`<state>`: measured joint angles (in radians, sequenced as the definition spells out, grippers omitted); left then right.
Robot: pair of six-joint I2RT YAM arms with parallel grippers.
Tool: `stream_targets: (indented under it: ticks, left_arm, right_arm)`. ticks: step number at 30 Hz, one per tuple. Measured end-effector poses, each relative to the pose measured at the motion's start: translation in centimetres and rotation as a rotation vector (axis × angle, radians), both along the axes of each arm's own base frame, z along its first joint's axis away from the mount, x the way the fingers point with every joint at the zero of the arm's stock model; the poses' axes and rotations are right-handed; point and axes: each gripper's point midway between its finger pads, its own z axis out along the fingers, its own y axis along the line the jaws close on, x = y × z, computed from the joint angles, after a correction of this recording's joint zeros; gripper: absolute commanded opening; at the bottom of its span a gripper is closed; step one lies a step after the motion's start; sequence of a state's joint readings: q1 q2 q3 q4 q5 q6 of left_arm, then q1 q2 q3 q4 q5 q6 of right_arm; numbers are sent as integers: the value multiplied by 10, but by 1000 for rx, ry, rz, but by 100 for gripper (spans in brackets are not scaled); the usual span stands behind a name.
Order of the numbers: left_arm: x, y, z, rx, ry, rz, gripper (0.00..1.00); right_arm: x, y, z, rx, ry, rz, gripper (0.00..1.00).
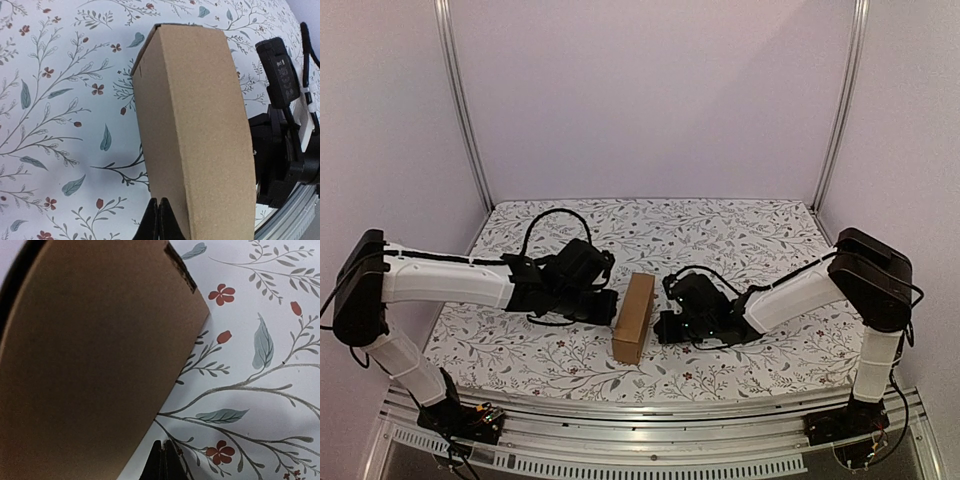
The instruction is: Fold the paper box
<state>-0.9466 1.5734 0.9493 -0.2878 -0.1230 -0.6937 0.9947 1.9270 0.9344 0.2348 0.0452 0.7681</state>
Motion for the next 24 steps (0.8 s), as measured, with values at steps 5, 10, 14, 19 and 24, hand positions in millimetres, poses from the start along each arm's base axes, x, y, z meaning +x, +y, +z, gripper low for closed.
stream_targets:
  ticks: [5, 10, 14, 19, 24]
  left_arm:
    - [0, -3, -8, 4, 11, -10, 0]
    - [-2, -7, -16, 9, 37, -28, 0]
    - [-1, -13, -11, -9, 39, -39, 0]
    - [4, -12, -8, -12, 38, -27, 0]
    - [6, -11, -10, -1, 40, -21, 0]
  right_arm:
    - [1, 8, -2, 54, 24, -17, 0]
    - [1, 19, -4, 110, 51, -12, 0]
    - [3, 30, -4, 147, 62, -7, 0]
    - [8, 37, -4, 172, 70, -11, 0]
    - [10, 39, -4, 183, 71, -12, 0]
